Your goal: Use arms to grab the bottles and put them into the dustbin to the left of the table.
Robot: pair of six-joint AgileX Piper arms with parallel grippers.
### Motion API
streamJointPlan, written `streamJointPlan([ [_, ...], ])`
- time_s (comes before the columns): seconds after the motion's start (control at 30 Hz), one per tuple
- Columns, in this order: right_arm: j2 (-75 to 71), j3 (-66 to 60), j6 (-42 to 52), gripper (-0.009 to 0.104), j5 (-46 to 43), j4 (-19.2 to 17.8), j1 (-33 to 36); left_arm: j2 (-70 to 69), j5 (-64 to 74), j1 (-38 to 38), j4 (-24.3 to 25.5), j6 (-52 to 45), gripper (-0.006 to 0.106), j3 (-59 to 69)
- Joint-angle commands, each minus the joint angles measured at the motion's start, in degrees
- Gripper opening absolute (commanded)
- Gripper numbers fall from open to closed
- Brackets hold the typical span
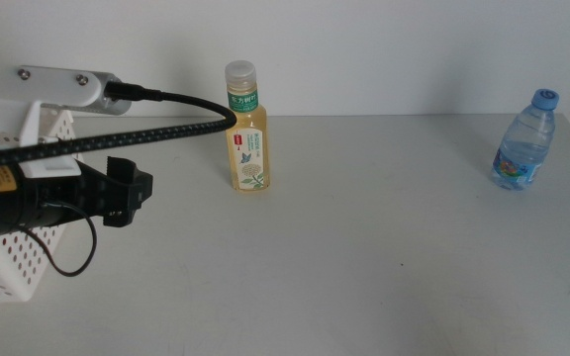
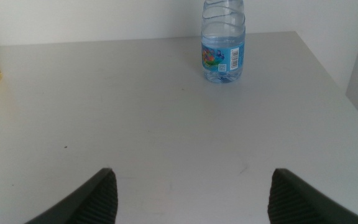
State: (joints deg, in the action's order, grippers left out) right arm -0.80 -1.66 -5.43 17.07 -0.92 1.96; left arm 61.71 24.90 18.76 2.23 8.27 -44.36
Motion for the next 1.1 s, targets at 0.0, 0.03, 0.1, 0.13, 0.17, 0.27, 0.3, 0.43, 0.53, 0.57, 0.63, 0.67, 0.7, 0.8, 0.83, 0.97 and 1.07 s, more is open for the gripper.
streamJointPlan([
  [0.0,-1.18,0.56,0.67,0.062,-4.14,-0.61,-0.32,-1.50,-7.95,0.23,-0.40,0.72,0.091,0.44],
  [0.03,-1.18,0.56,0.67,0.062,-4.14,-0.61,-0.32,-1.87,-11.51,0.23,-0.40,0.72,0.091,2.24],
  [0.1,-1.18,0.56,0.67,0.062,-4.14,-0.61,-0.32,-2.38,-18.84,0.23,-0.40,0.72,0.091,6.32],
  [0.13,-1.18,0.56,0.67,0.062,-4.14,-0.61,-0.32,-2.43,-22.44,0.23,-0.45,0.72,0.091,7.95],
  [0.17,-1.18,0.56,0.67,0.062,-4.14,-0.61,-0.32,-2.34,-25.93,0.23,-0.51,0.72,0.091,9.98],
  [0.27,-1.18,0.56,0.67,0.062,-4.14,-0.61,-0.32,-1.97,-34.48,0.23,-1.11,0.72,0.091,15.05],
  [0.3,-1.18,0.56,0.67,0.062,-4.14,-0.61,-0.32,-1.97,-36.95,0.23,-1.11,0.72,0.091,16.63],
  [0.43,-1.18,0.56,0.67,0.062,-4.14,-0.61,-0.32,-1.97,-44.27,0.08,-1.31,0.72,0.091,21.02],
  [0.53,-1.18,0.56,0.67,0.062,-4.14,-0.61,-0.32,-1.97,-46.99,0.08,-1.37,0.72,0.091,22.87],
  [0.57,-1.18,0.56,0.67,0.062,-4.14,-0.61,-0.32,-1.97,-47.04,0.08,-1.44,0.72,0.091,23.19],
  [0.63,-1.18,0.56,0.67,0.062,-4.14,-0.61,-0.32,-1.97,-47.04,0.08,-1.44,0.72,0.091,23.39],
  [0.67,-1.18,0.56,0.67,0.062,-4.14,-0.61,-0.32,-1.97,-47.04,0.08,-1.44,0.72,0.091,23.39],
  [0.7,-1.18,0.56,0.67,0.062,-4.14,-0.61,-0.32,-1.97,-47.58,0.08,-1.38,0.72,0.091,23.39],
  [0.8,-1.18,0.56,0.67,0.062,-4.14,-0.61,-0.32,-1.03,-48.47,0.08,-1.37,0.85,0.091,23.39],
  [0.83,-1.18,0.56,0.67,0.062,-4.14,-0.61,-0.32,-0.56,-48.52,0.08,-1.57,1.15,0.091,23.39],
  [0.97,-1.18,0.56,0.67,0.062,-4.14,-0.61,-0.32,2.86,-50.60,0.24,-1.57,4.76,0.091,23.39],
  [1.07,-1.18,0.56,0.67,0.062,-4.14,-0.61,-0.32,6.31,-54.47,1.23,0.30,7.32,0.091,22.87],
])
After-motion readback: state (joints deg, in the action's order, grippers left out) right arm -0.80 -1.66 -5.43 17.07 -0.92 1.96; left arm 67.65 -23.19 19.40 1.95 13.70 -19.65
